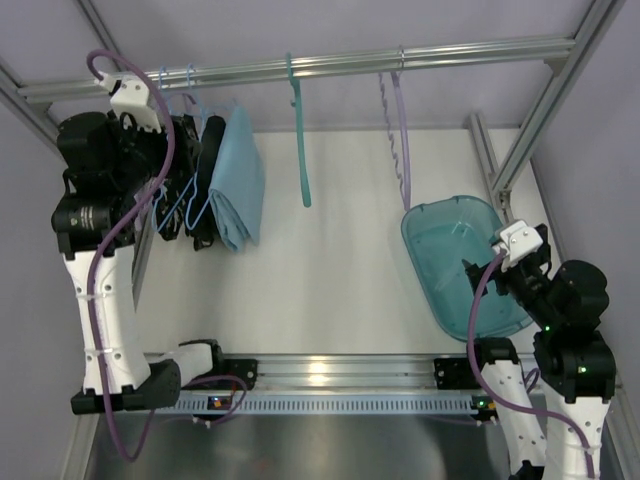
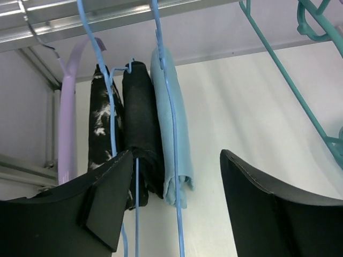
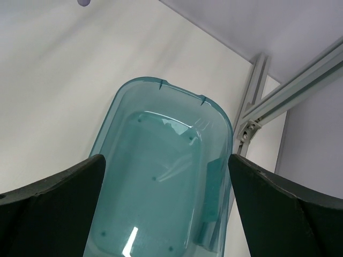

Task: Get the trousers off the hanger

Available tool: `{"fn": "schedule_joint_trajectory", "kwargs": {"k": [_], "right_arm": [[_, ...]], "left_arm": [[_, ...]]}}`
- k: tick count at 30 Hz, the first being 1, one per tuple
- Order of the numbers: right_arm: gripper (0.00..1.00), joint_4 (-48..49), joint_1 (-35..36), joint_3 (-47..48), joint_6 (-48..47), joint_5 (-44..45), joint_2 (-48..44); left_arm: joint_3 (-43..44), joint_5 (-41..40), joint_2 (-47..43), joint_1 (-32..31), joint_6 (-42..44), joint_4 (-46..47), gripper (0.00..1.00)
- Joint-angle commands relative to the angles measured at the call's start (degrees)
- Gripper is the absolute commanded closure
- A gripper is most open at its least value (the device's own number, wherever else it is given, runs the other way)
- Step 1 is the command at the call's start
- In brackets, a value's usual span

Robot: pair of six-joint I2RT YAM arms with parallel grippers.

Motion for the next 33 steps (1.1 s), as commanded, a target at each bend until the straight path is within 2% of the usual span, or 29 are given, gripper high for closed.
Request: {"fn": "schedule_joint_trajectory", "kwargs": {"k": [1,9,14,22,24,27,32,33], "right_arm": [[0.01,3.81,0.41,-0.11,0.93,-0.27,0.82],[0.01,4.51,0.41,-0.73,0.84,-0.27,1.61],[0.01,4.78,0.41,-1.43,0.67,-0.01,1.44],[0.01,4.95,0.32,-2.92,0.84,0.69,0.03],[0.00,4.69,0.32,-3.19,0.67,1.04,-0.05],[0.01,4.78,0.41,-3.36,0.49,1.22,-0.32],[0.00,5.13,0.32,-3.63,0.49,1.84,-0.58],[0.01,5.13,0.32,-3.71,0.40,1.84,-0.58]], "left_arm": [[2.73,3.65,2.22,0.36,-3.90,4.18,0.28],[-1.39,3.39,5.56,0.01,-8.99,11.47,0.38],[-6.93,1.20,5.91,-1.04,-8.21,19.64,0.45],[-8.60,-2.41,9.34,-3.33,-7.15,23.95,0.50],[-8.69,-2.85,10.83,-4.03,-7.24,24.65,0.56],[-8.70,-3.99,12.33,-4.12,-7.24,25.10,0.72],[-8.87,-6.10,14.36,-6.14,-8.12,25.80,0.82],[-9.04,-6.45,14.44,-6.23,-8.21,25.98,0.93]]}}
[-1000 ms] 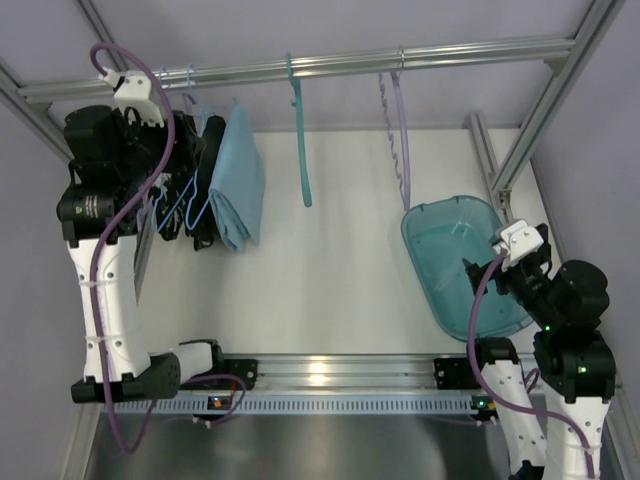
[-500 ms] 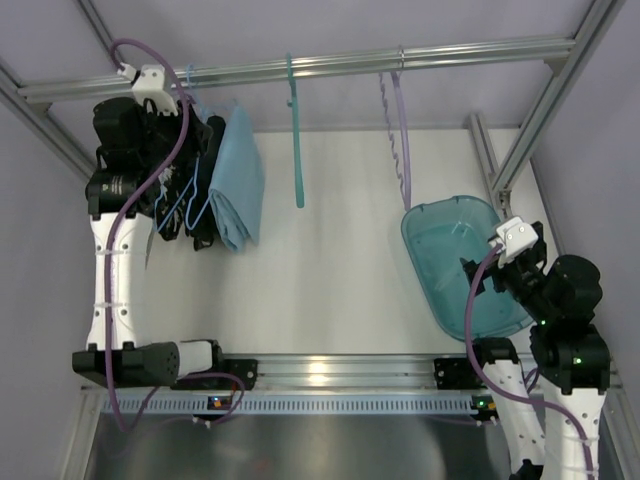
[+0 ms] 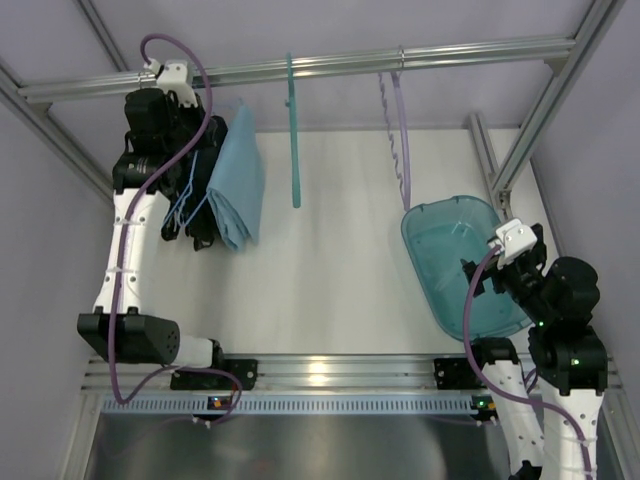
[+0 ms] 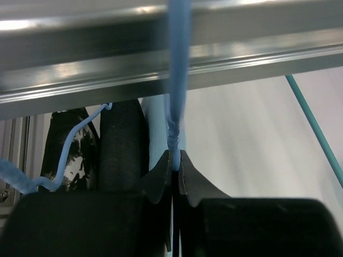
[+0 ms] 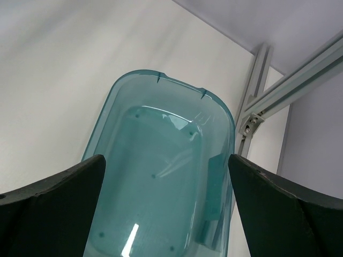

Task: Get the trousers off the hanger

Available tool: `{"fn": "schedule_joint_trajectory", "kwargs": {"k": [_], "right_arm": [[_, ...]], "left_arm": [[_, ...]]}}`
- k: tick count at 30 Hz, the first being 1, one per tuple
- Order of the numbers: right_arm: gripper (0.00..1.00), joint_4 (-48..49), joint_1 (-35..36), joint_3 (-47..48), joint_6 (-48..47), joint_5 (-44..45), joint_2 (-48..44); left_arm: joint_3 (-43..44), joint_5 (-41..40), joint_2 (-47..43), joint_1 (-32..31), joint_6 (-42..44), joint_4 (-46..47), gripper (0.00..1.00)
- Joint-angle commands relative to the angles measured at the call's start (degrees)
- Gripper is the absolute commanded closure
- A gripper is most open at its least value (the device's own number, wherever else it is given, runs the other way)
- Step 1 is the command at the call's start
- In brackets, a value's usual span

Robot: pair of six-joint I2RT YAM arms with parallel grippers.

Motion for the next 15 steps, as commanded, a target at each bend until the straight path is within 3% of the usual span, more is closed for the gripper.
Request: {"fn": "schedule_joint_trajectory", "kwargs": {"k": [1,4,15], "right_arm": [[0.00,2.77,0.32,-0.24,0.14,0.59,-0.47],[0.01,2.86,0.41,-0.33,0.14,0.59,-0.39],[0.01,4.09,0.32,-0.59,0.67,0.42,0.41]], "left_arm": [[-0.39,-1.95,0.02,-0.68,-0.54,4.76,1.00],[-1.79,-2.13,-1.29,-0.68,-1.15,6.68,1.00],[-9.97,0.15,-10.52,-0.68,-4.40,27.92,1.00]]}}
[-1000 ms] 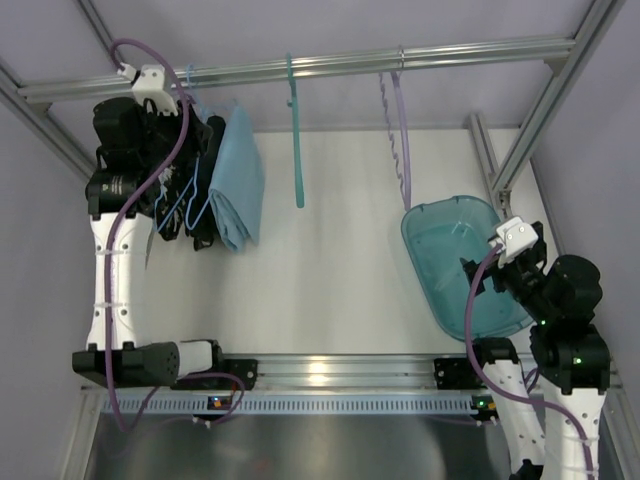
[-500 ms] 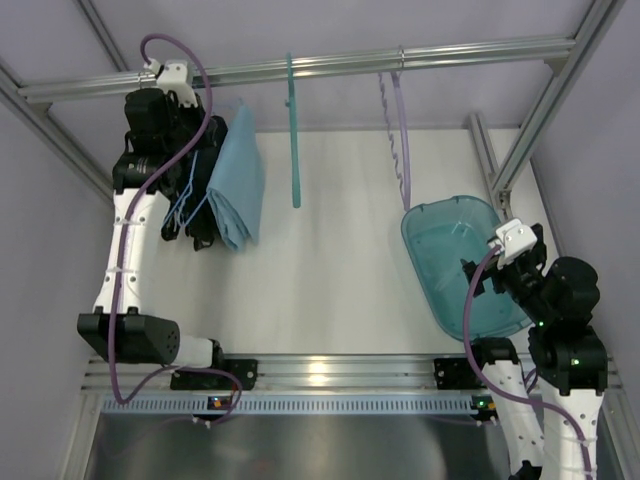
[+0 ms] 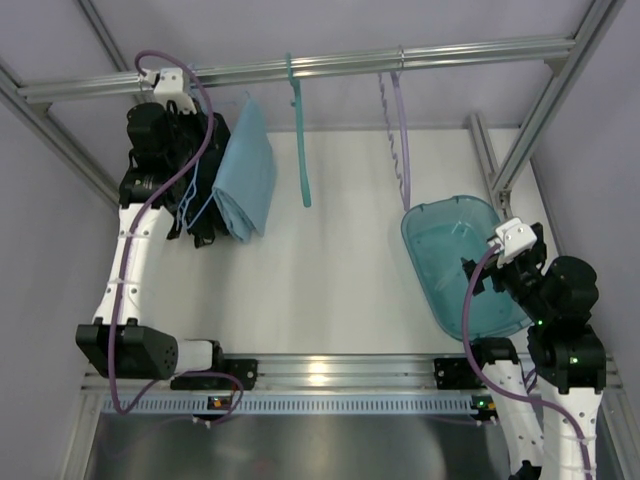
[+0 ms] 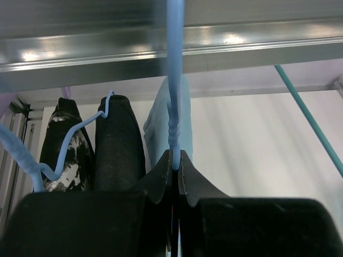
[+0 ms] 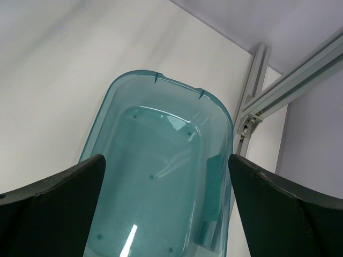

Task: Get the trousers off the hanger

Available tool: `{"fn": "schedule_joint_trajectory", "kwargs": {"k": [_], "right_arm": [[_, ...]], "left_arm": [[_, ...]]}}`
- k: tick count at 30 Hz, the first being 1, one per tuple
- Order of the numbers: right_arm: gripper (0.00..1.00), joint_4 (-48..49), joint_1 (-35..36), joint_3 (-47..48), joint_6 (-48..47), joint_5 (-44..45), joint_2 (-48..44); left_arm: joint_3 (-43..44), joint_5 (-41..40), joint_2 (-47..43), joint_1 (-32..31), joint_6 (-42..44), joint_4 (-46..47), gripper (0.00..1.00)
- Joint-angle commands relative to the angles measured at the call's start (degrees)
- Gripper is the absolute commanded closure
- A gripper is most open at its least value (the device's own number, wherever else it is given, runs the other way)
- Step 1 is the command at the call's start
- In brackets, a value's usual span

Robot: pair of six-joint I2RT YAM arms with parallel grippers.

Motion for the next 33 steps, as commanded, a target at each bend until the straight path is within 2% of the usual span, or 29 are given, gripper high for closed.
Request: {"fn": "schedule_joint_trajectory", "kwargs": {"k": [1,11,19,24,33], "right_arm": [[0.01,3.24,0.41,0.06,0.62,-0.13,0.32],[0.01,4.20,0.32,-0.20,0.80,-0.13,0.40],[0.01,6.57,0.32,-0.11,2.03,-0.39,0.49],[0.00,9.47,0.41,-0.02,2.47,-5.39,1.37],[0.01,17.47,0.32,4.01,8.09,-18.22,9.54]], "left_arm": [[-0.90,2.49,-6.57,-0.20,-2.61,16.33,1.00],[1.30,1.54,-9.56,-0.20,-3.76,18.62,1.00],[-2.91,2.15,-14.74,-0.20,-2.26,18.10,1.00],[-5.82,3.20,-20.35,-0.20,-3.49,11.43,1.00],[-12.24,2.77,-31.35,-0.20,-13.33,0.09,1.00]]}}
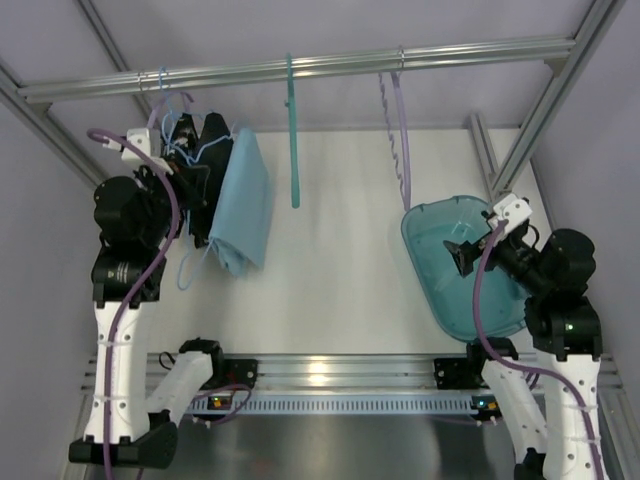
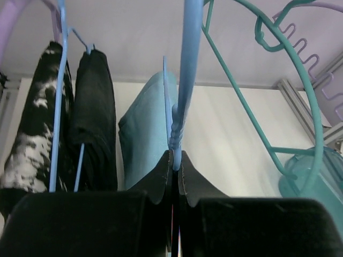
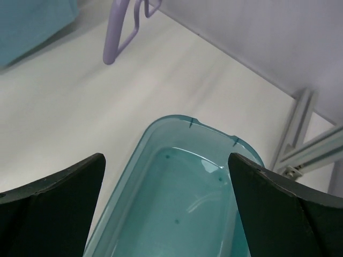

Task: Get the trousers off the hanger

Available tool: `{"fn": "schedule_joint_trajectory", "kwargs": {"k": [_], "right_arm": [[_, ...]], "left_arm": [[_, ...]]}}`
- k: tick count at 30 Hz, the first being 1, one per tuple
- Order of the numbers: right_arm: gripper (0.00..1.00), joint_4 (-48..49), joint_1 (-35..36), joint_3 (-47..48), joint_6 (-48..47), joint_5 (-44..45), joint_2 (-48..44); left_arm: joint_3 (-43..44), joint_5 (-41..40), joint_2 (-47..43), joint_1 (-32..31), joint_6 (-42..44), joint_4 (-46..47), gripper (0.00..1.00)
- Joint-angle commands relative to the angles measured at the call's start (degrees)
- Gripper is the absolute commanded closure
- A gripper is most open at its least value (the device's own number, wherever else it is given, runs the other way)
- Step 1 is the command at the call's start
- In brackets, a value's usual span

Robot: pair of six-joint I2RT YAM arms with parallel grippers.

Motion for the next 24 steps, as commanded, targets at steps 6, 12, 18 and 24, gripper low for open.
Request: {"fn": "schedule_joint_trajectory", "kwargs": {"k": [6,12,18,24], "right_arm": [[0.01,11.04,5.31,4.75,7.37,-9.45,6.93],[0.01,10.52,24.55,5.36,2.90,-0.93,12.10],[0.03,12.62,51.18,4.31,-2.73,10.24,17.63],[0.03,33.38,67.19,0.80,-4.92,28.15,25.01]], "left_arm": [[1.73,-0.48,-9.06,-0.17,-10.93,-1.78,1.00],[2.34,1.63,-10.12,1.23,-12.52,-6.35,1.00],[2.95,1.46,-9.16,1.23,-13.31,-7.15,1.00],[6.73,0.67,-6.52,1.15,-16.82,-8.82,1.00]]}}
